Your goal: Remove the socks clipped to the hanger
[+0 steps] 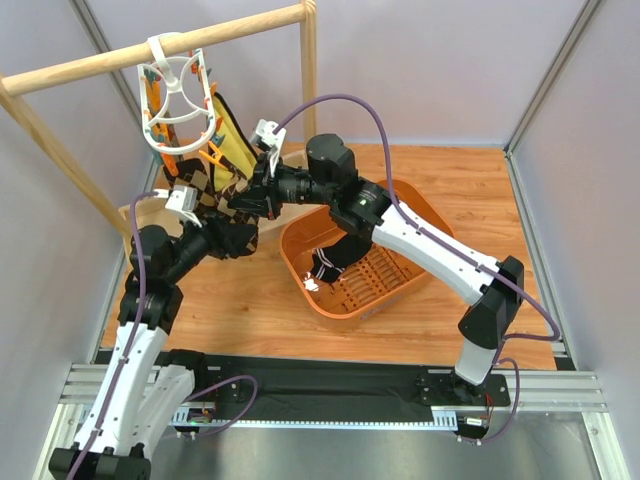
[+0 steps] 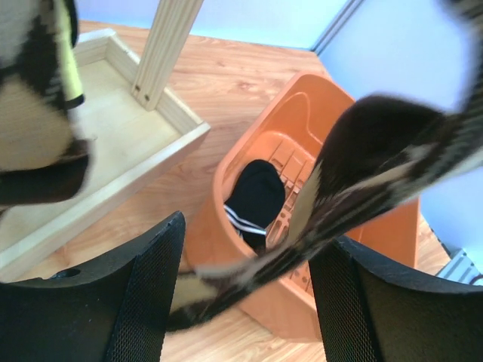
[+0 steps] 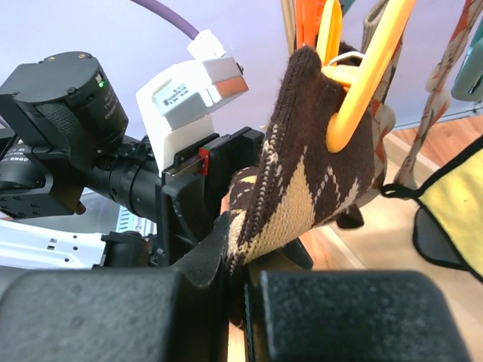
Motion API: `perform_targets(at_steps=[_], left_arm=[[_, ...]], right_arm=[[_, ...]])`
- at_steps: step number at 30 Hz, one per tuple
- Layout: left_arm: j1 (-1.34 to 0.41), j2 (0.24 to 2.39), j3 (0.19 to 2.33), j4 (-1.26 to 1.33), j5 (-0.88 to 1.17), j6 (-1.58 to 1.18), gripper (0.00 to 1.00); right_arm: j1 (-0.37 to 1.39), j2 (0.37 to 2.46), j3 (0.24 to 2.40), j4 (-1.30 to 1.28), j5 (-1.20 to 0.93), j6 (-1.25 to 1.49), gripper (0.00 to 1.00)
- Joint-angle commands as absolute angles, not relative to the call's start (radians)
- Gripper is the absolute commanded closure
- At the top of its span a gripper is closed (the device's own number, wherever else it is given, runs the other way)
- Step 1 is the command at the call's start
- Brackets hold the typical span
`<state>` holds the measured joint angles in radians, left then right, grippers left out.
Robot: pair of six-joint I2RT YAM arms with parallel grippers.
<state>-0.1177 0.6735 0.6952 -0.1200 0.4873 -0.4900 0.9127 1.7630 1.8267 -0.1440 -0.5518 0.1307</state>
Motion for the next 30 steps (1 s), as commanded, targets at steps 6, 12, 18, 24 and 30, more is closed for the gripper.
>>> perform_targets(at_steps=[6, 12, 18, 24, 30], left_arm=[[-0.133, 0.704, 0.765, 0.022, 0.594, -0.509, 0.28], [-0.141, 0.745, 0.811, 0.02, 0.589, -0.486, 0.35], [-0.146, 0.747, 0.822, 0.014, 0.583, -0.498, 0.87], [-0.164, 0.732, 0.79, 0.069, 0.6, -0.558, 1.0], [-0.173, 0.719, 0.785, 0.057, 0.606, -0.554, 1.0]], right_arm=[[0.893, 1.796, 1.867, -0.057, -0.624, 0.233, 0.96], [0.885, 1.798, 1.867, -0.038, -0.638, 0.255, 0.96], [0.877, 1.798, 1.897, -0.07, -0.606, 0.253, 0.8], [0.877, 1.833, 2.031, -0.207, -0.45, 0.187, 0.51], [0.859, 1.928, 2.209, -0.3, -0.44, 0.147, 0.39]])
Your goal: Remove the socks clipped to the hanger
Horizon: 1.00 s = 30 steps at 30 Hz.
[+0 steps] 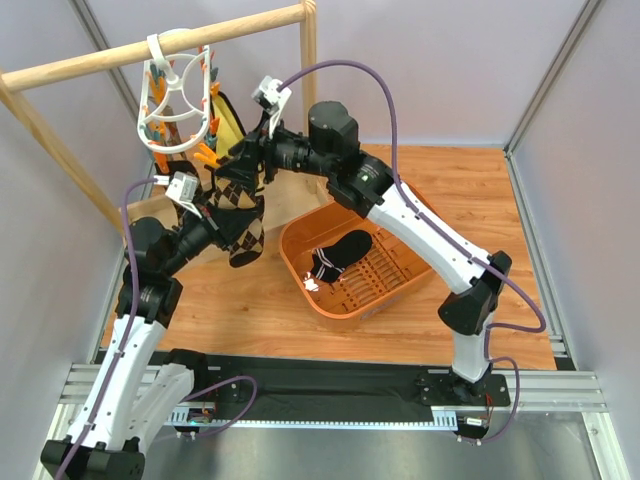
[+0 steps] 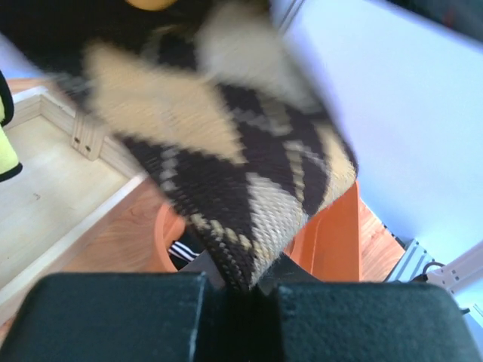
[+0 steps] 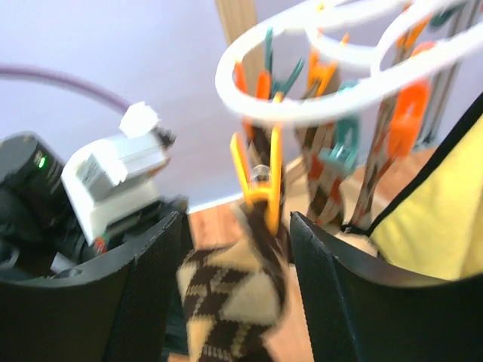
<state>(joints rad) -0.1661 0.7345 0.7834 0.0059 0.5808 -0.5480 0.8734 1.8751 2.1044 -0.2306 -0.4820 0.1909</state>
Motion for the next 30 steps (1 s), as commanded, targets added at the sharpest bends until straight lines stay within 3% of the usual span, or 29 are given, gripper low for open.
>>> perform_targets(at_steps=[1, 4, 11, 19, 30], left_arm=[[-0.175, 0.718, 0.788, 0.054, 0.606, -0.551, 1.0], [-0.178, 0.712, 0.793, 0.045, 0.609, -0.549, 1.0], [-0.187, 0.706, 0.79, 0.032, 0.617, -0.543, 1.0], [-0.195, 0.681, 0.793, 0.006, 0.646, -0.525, 1.0], [-0.196, 0.67, 0.79, -0.026, 0.657, -0.525, 1.0]], right_arm=[[0.859, 1.948, 2.277, -0.314, -0.434, 0.144, 0.38], [0.859, 2.006, 2.345, -0.339, -0.417, 0.149, 0.33], [0.864, 2.037, 2.362, -0.279, -0.414, 0.164, 0.35], [0.862, 2.091, 2.364, -0.127, -0.63, 0.239, 0.3], [0.845, 2.155, 2.407, 0.023, -0.693, 0.359, 0.29]])
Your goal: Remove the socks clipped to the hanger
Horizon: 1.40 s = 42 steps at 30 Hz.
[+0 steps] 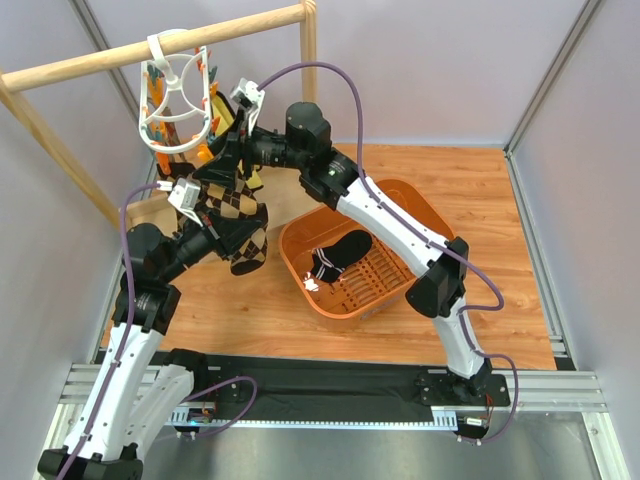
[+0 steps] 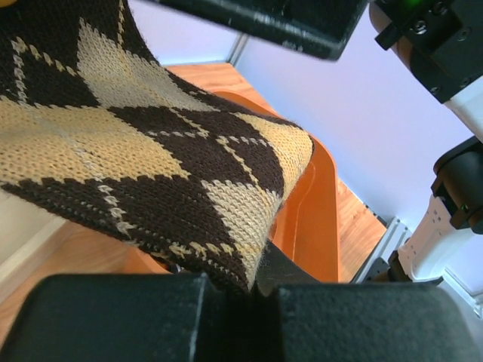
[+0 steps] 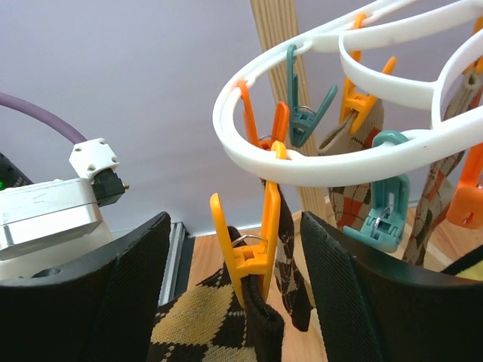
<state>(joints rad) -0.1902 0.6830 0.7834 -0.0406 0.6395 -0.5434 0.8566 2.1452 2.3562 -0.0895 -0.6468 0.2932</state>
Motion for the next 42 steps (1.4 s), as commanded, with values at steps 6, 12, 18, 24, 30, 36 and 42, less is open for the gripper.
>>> perform_targets(at_steps=[6, 12, 18, 24, 30, 36, 42], left_arm=[[-0.196, 0.676, 0.787, -0.017, 0.657, -0.529, 1.0], [-0.196, 0.675, 0.782, -0.015, 0.657, -0.531, 1.0], [-0.196, 0.67, 0.778, -0.015, 0.657, -0.531, 1.0], [-0.196, 0.667, 0.759, -0.015, 0.653, -0.531, 1.0], [-0.196, 0.649, 0.721, -0.014, 0.649, -0.545, 1.0], [-0.196, 0.623, 0.673, -0.005, 0.652, -0.574, 1.0], [-0.196, 0.604, 0.664, -0.005, 0.646, -0.586, 1.0]], right_arm=[[0.839, 2.16, 2.414, 0.067, -0.71, 0.393, 0.35], [0.839, 2.178, 2.421, 0.112, -0.706, 0.446, 0.58], [0.839, 2.186, 2.428, 0.104, -0.695, 0.456, 0.8], [0.839, 2.174, 2.425, 0.092, -0.683, 0.448, 1.0], [0.838, 2.166, 2.425, 0.083, -0.677, 0.449, 1.0], [0.838, 2.163, 2.425, 0.09, -0.676, 0.462, 1.0], [0.838, 2.158, 2.418, 0.098, -0.673, 0.477, 1.0]])
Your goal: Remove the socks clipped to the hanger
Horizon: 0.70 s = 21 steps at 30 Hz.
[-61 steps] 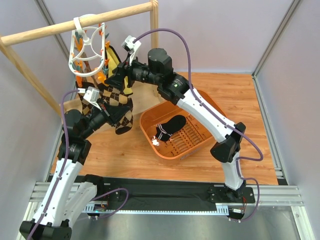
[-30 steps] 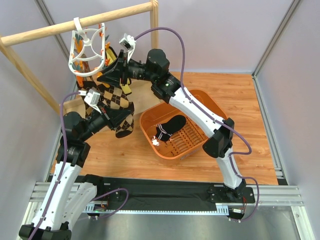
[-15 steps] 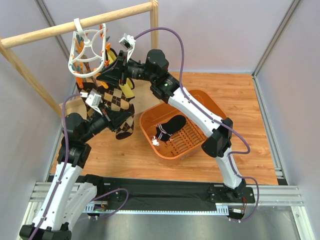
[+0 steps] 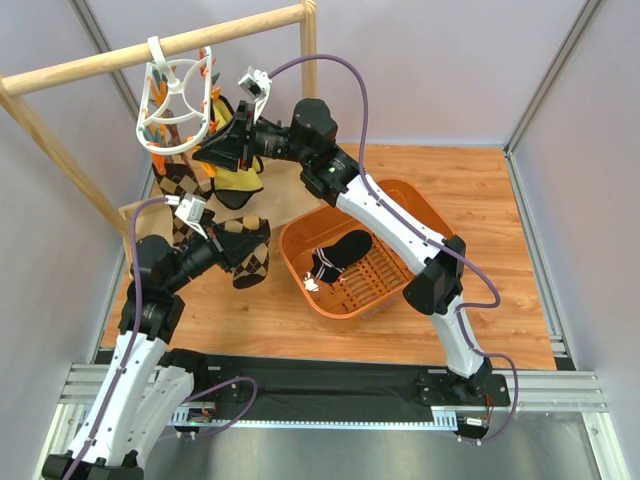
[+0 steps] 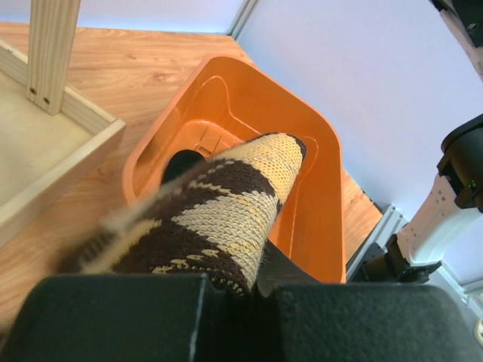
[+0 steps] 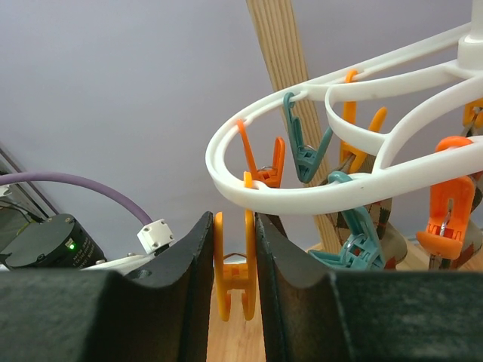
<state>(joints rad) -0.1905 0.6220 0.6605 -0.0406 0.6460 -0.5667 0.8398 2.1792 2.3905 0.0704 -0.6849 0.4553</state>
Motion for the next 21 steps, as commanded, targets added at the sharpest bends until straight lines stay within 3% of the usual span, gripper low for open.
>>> perform_targets(at_steps=[1, 3, 5, 8, 13, 17, 21], left_arm=[[-0.196, 0.606, 0.663, -0.003, 0.646, -0.603, 1.0], [-0.196, 0.606, 0.657, 0.032, 0.656, -0.623, 1.0], [-0.198, 0.604, 0.652, 0.041, 0.66, -0.647, 1.0], [-0.198, 0.594, 0.65, 0.035, 0.647, -0.664, 1.0], [-0.199, 0.578, 0.641, 0.025, 0.603, -0.676, 1.0], [-0.212, 0.586, 0.641, 0.029, 0.591, -0.687, 1.0], [-0.273, 0.592, 0.653, 0.026, 0.534, -0.677, 1.0]], right_arm=[[0.838, 2.157, 2.413, 0.095, -0.67, 0.479, 1.0], [0.838, 2.141, 2.398, 0.092, -0.652, 0.482, 0.93], [0.836, 2.111, 2.35, 0.101, -0.641, 0.479, 0.73], [0.83, 2.07, 2.28, 0.124, -0.617, 0.482, 0.52], [0.818, 2.002, 2.2, 0.121, -0.617, 0.48, 0.34], [0.808, 1.895, 2.059, 0.121, -0.589, 0.456, 0.25], [0.793, 1.746, 1.889, 0.039, -0.45, 0.422, 0.06]])
